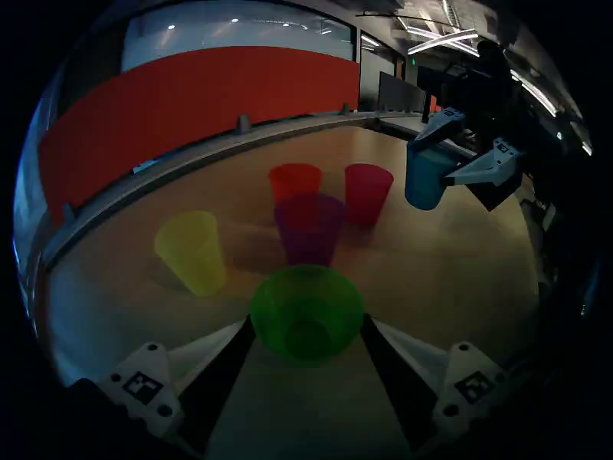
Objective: Pour water
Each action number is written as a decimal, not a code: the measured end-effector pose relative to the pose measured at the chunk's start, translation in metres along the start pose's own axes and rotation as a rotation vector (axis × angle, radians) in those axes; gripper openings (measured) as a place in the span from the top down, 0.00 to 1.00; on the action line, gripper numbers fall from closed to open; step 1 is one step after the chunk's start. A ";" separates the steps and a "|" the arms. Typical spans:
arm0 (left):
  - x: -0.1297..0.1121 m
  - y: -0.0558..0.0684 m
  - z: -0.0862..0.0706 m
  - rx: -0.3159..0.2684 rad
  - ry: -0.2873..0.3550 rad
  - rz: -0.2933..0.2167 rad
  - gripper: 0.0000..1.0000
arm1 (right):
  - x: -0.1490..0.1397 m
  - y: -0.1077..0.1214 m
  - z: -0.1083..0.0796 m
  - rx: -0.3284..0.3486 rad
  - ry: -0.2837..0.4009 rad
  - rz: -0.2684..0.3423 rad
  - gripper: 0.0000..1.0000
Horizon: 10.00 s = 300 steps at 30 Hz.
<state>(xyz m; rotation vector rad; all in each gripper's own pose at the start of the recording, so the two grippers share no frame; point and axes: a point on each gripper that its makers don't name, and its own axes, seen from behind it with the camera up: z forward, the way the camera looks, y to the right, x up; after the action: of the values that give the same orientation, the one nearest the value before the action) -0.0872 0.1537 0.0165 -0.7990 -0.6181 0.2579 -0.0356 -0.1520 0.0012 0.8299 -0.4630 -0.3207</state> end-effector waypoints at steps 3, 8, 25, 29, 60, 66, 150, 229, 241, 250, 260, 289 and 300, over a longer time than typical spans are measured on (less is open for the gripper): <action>-0.005 -0.002 -0.003 0.010 -0.007 0.002 0.00 | -0.006 -0.001 0.003 0.003 -0.007 0.010 0.06; -0.013 -0.007 -0.009 0.029 -0.018 0.003 0.00 | -0.019 -0.007 0.011 0.012 -0.024 0.019 0.06; -0.022 -0.012 -0.029 0.056 -0.012 -0.001 0.00 | -0.050 -0.014 0.026 0.015 -0.069 0.034 0.06; -0.024 -0.011 -0.030 0.057 -0.016 0.005 0.00 | -0.054 -0.014 0.026 0.014 -0.076 0.037 0.06; -0.026 -0.012 -0.050 0.091 0.006 -0.013 0.00 | -0.076 -0.012 -0.003 -0.040 -0.089 0.065 0.00; -0.027 -0.016 -0.064 0.125 0.028 -0.030 0.00 | -0.080 -0.013 -0.019 -0.070 -0.072 0.067 0.00; 0.065 -0.062 -0.183 0.717 0.667 -0.165 0.01 | 0.000 0.092 -0.169 -0.962 0.493 0.338 0.00; 0.004 -0.074 -0.140 0.743 0.624 -0.240 0.01 | 0.017 0.082 -0.183 -0.975 0.523 0.257 0.00; 0.004 -0.074 -0.141 0.743 0.624 -0.241 0.00 | 0.007 0.081 -0.164 -0.925 0.566 0.281 0.00; 0.004 -0.074 -0.141 0.743 0.624 -0.240 0.01 | -0.016 0.083 -0.142 -0.898 0.558 0.318 0.00; 0.004 -0.074 -0.141 0.743 0.624 -0.241 0.01 | -0.032 0.085 -0.125 -0.883 0.524 0.328 0.00; 0.004 -0.074 -0.141 0.743 0.624 -0.241 0.01 | -0.055 0.092 -0.112 -0.884 0.487 0.342 0.00; 0.003 -0.074 -0.141 0.743 0.624 -0.241 0.01 | -0.055 0.093 -0.113 -0.881 0.487 0.345 0.00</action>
<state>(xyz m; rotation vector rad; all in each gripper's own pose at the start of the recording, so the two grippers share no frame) 0.0000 0.0221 -0.0030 -0.0578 0.0003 -0.0021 -0.0164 0.0031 -0.0090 -0.0529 0.0233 0.0220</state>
